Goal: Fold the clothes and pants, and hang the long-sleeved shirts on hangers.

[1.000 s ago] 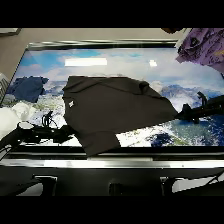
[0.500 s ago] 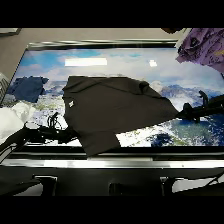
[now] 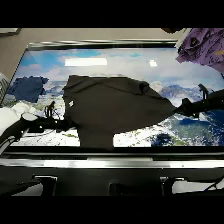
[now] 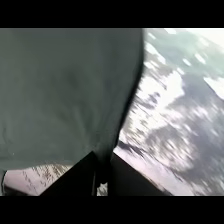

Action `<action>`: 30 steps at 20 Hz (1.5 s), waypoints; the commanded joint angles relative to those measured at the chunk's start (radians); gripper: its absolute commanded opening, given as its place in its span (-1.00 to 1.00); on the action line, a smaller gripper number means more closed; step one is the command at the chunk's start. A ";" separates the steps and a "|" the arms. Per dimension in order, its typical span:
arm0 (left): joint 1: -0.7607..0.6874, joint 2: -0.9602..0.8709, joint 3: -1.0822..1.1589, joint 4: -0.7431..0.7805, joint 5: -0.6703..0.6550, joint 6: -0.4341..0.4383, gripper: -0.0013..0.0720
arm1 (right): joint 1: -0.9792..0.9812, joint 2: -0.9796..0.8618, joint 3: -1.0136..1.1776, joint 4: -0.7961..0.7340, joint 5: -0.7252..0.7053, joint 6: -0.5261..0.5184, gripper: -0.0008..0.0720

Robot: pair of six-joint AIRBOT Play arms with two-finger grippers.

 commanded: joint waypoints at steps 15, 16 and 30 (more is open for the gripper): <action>0.000 0.232 1.372 0.852 -0.251 -0.502 -0.92 | 0.426 0.528 0.806 -0.351 0.129 0.270 -0.87; 0.000 0.301 1.334 0.887 -0.257 -0.528 -0.92 | 0.426 0.587 0.806 -0.365 0.117 0.271 -0.87; 0.000 0.357 1.172 0.890 -0.454 -0.493 -0.92 | 0.426 0.521 0.737 -0.442 -0.113 0.419 -0.87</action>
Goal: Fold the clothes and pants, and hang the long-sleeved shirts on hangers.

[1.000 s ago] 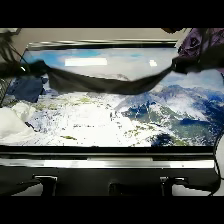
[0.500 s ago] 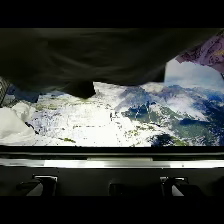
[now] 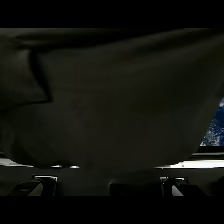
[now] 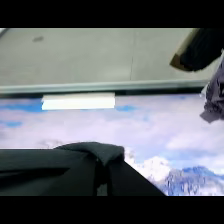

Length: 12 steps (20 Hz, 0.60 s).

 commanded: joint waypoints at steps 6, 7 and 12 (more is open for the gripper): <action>-0.003 -0.508 -0.214 -0.122 0.081 0.177 -0.92 | 0.001 -0.538 -0.156 -0.015 0.023 -0.041 -0.87; -0.003 -0.588 -0.214 -0.125 0.134 0.176 -0.91 | 0.001 -0.612 -0.156 -0.016 0.071 -0.044 -0.87; -0.006 -0.882 -0.193 -0.192 0.536 0.161 -0.92 | 0.001 -0.853 -0.155 -0.057 0.382 -0.035 -0.87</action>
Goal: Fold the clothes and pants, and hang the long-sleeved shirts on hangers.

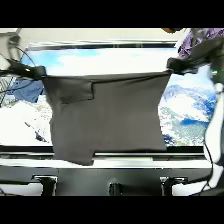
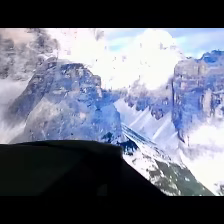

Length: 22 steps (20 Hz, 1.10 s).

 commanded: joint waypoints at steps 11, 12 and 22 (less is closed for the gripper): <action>0.021 -0.235 0.008 -0.092 0.026 0.094 -0.91 | 0.000 -0.204 -0.003 -0.033 -0.002 0.025 -0.87; 0.023 -0.235 0.008 -0.088 -0.028 0.097 -0.91 | 0.000 -0.206 -0.004 -0.027 -0.061 0.029 -0.87; 0.027 -0.293 0.007 -0.084 -0.185 0.096 -0.91 | 0.000 -0.296 -0.004 0.059 -0.216 0.029 -0.86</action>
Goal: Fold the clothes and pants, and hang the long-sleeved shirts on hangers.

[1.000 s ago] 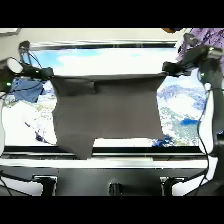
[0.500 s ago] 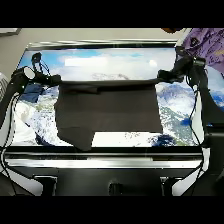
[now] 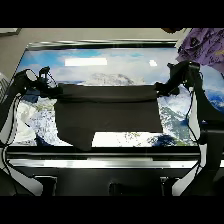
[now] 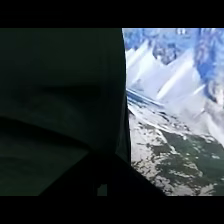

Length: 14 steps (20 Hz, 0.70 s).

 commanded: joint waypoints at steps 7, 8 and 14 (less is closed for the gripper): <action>0.000 -0.058 0.000 -0.018 -0.014 -0.006 -0.64 | 0.001 -0.084 0.000 0.051 -0.111 0.002 -0.19; 0.000 -0.055 0.005 -0.018 -0.014 -0.028 -0.23 | 0.001 -0.081 0.001 0.054 -0.109 0.002 -0.12; 0.121 0.080 0.070 -0.011 -0.165 -0.023 0.33 | -0.138 0.087 -0.033 0.193 -0.169 -0.115 0.21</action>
